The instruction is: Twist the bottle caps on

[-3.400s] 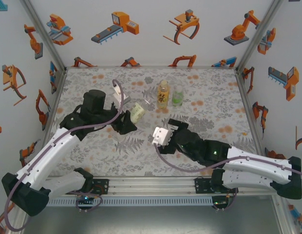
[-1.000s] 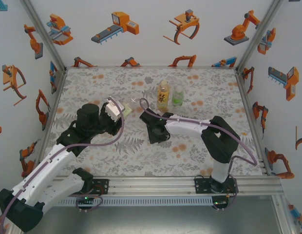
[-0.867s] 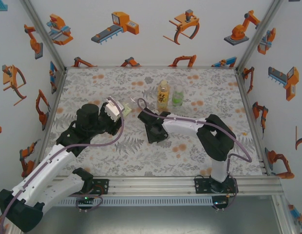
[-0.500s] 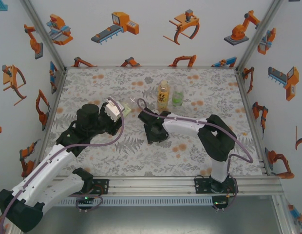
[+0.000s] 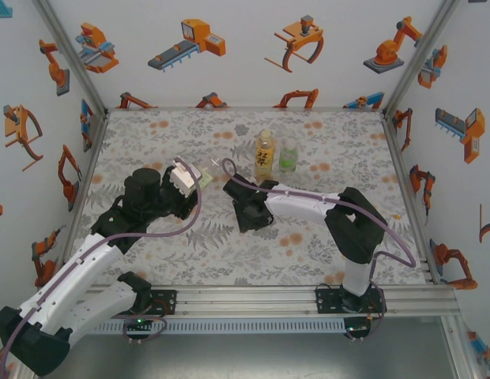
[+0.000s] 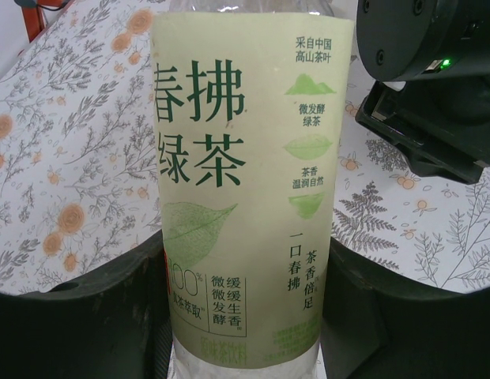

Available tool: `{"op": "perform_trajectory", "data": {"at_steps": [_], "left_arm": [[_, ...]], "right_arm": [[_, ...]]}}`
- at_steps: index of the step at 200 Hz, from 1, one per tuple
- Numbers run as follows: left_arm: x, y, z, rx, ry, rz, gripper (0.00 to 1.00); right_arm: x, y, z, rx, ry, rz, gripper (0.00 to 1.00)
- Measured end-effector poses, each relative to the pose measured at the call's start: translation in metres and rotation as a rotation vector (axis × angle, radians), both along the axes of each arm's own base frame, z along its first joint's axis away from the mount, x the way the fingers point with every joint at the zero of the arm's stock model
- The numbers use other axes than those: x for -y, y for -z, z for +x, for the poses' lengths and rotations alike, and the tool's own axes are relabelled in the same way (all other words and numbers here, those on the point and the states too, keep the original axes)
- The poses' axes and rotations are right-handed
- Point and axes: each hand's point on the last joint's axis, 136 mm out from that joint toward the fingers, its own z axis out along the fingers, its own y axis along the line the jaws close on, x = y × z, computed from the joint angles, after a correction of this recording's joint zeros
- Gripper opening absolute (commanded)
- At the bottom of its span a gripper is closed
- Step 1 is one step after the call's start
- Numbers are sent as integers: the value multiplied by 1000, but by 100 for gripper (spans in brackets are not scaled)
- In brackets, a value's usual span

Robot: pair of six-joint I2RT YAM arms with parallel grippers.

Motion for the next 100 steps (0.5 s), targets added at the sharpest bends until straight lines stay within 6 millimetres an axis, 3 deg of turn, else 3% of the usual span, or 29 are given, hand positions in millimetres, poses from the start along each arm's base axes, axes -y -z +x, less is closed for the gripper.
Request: {"op": "perform_trajectory", "data": {"at_steps": [100], "left_arm": [[0,5,2,-13,-6,12,11]], "right_arm": [[-3,1,3,4,-3,-4,43]]}}
